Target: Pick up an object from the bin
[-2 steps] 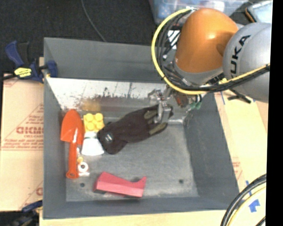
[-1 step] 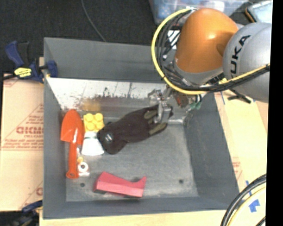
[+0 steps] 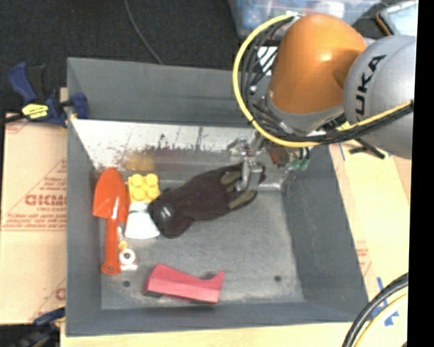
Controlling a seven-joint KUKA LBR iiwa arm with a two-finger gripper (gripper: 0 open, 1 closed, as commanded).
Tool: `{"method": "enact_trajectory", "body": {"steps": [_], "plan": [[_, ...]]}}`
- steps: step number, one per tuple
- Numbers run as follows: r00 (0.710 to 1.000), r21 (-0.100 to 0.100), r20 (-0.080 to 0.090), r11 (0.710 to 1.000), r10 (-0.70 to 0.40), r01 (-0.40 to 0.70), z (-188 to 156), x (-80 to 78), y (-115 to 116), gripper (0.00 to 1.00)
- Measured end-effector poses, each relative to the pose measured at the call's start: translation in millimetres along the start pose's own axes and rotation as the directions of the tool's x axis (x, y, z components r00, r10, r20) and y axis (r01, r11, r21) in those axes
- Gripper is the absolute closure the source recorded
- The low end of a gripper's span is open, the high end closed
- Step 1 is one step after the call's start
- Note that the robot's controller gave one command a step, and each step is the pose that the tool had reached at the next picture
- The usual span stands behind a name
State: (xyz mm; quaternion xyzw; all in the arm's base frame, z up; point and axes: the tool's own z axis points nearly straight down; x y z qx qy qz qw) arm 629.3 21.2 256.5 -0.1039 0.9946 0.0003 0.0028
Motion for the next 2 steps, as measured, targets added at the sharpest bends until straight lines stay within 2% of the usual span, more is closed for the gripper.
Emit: {"method": "enact_trajectory", "body": {"steps": [1,2], "plan": [[0.977,0.003,0.008,0.977,-0.211,0.211,-51.8,26.6,38.1,1.0],[0.975,0.006,0.016,0.976,-0.22,0.22,-24.0,19.8,37.8,1.0]]}}
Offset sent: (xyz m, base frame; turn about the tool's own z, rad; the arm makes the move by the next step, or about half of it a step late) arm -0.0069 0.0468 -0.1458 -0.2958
